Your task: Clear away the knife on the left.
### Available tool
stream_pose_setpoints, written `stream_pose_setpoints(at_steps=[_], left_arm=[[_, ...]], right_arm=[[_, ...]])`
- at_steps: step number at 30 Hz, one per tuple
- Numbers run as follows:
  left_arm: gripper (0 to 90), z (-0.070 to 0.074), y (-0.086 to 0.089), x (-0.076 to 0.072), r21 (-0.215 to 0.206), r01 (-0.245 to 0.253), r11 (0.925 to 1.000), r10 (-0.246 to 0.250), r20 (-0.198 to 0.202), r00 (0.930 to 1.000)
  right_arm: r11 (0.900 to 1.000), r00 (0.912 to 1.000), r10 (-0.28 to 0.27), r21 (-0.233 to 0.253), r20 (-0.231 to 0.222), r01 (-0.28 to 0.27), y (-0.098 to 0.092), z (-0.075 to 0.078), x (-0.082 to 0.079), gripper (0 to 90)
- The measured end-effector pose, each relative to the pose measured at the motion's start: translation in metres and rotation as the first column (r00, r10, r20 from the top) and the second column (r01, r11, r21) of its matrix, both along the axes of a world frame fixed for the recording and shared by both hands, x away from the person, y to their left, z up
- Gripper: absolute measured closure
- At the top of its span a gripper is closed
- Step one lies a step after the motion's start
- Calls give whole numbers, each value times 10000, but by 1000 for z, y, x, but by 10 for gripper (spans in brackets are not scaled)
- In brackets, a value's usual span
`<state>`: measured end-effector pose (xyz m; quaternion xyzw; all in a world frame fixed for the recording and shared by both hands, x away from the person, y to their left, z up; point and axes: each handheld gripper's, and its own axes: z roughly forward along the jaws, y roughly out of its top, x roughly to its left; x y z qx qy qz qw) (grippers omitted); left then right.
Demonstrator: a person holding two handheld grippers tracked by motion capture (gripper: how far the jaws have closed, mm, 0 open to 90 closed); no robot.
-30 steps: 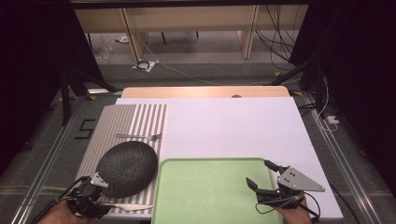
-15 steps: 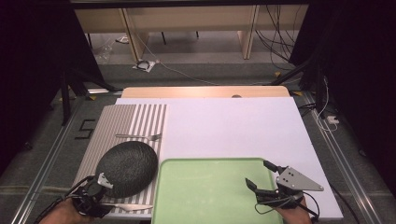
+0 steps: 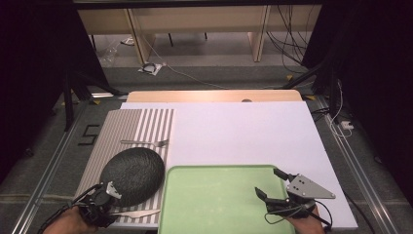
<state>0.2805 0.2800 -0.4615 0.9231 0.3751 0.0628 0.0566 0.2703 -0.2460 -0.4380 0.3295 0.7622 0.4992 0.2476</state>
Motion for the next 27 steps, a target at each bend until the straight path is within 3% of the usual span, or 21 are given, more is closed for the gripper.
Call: stream_pose_setpoints(at_steps=[11,27], left_arm=[[750,0,-6,-2,-56,468,9989,-469,-172,9988],[778,0,-17,-1,407,764,9962,-761,-90,9971]], right_arm=[[10000,10000,14,-71,-62,-15,1,0,0,178],[9996,9996,159,-222,-212,-164,2,-2,1,180]])
